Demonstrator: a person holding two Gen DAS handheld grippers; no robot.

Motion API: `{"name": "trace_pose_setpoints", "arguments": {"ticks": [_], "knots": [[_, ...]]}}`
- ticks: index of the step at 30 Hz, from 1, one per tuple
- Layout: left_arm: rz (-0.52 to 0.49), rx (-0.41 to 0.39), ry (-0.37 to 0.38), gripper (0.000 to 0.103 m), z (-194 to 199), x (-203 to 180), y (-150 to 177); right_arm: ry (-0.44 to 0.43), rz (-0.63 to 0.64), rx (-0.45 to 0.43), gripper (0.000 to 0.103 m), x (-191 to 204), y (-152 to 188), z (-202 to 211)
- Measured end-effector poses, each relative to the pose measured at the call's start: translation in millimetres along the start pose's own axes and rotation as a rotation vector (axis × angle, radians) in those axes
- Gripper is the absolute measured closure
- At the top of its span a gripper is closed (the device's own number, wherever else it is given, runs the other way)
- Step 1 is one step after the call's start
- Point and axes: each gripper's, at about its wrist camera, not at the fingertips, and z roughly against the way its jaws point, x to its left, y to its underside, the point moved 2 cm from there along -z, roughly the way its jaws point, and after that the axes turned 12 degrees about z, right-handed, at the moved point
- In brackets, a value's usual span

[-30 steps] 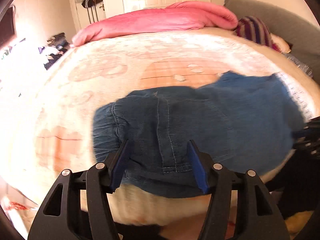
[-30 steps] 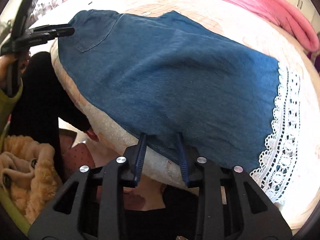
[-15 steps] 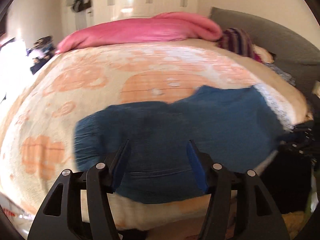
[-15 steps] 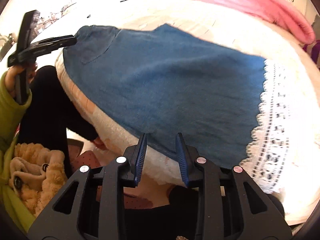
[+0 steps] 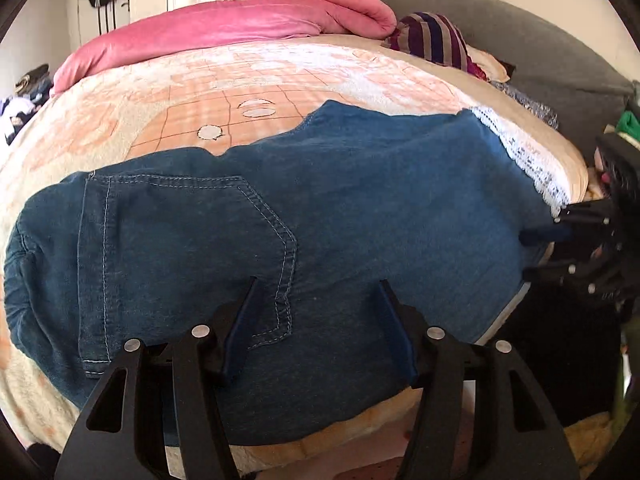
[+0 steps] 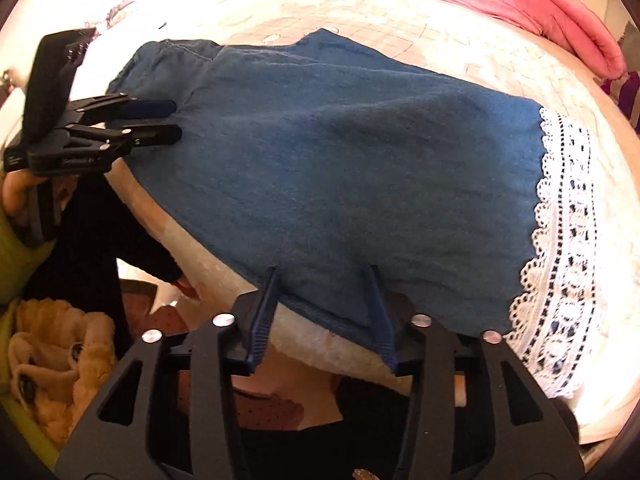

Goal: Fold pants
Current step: 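Grasp the folded denim near the lace edge with the left tool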

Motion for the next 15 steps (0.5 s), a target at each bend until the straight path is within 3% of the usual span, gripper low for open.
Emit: {"name": "trace_pose_setpoints", "arguments": {"ticks": [3, 5, 7, 10, 13, 15], "knots": [[0.023, 0.001, 0.043, 0.046, 8.0, -2.2, -12.2, 0.006, 0.003, -0.053, 0.060, -0.8, -6.6, 13.7], [0.036, -0.026, 0.083, 0.046, 19.8, -0.9, -27.7, 0.015, -0.014, -0.100, 0.054, -7.5, -13.2, 23.7], [0.029, -0.041, 0.085, 0.032, 19.1, -2.7, -51.2, 0.034, -0.032, -0.123, 0.049, -16.3, -22.0, 26.3], [0.015, -0.053, 0.095, 0.032, 13.7, -11.6, -84.9, 0.061, -0.041, -0.120, 0.048, -27.4, -34.3, 20.0], [-0.002, -0.002, 0.113, 0.032, -12.0, -21.2, -119.3, 0.053, -0.058, -0.112, 0.044, -33.5, -41.4, 9.6], [0.004, 0.043, 0.107, 0.032, -35.2, -22.1, -133.2, 0.140, -0.044, -0.076, 0.042, -36.3, -43.5, 0.5]]}}
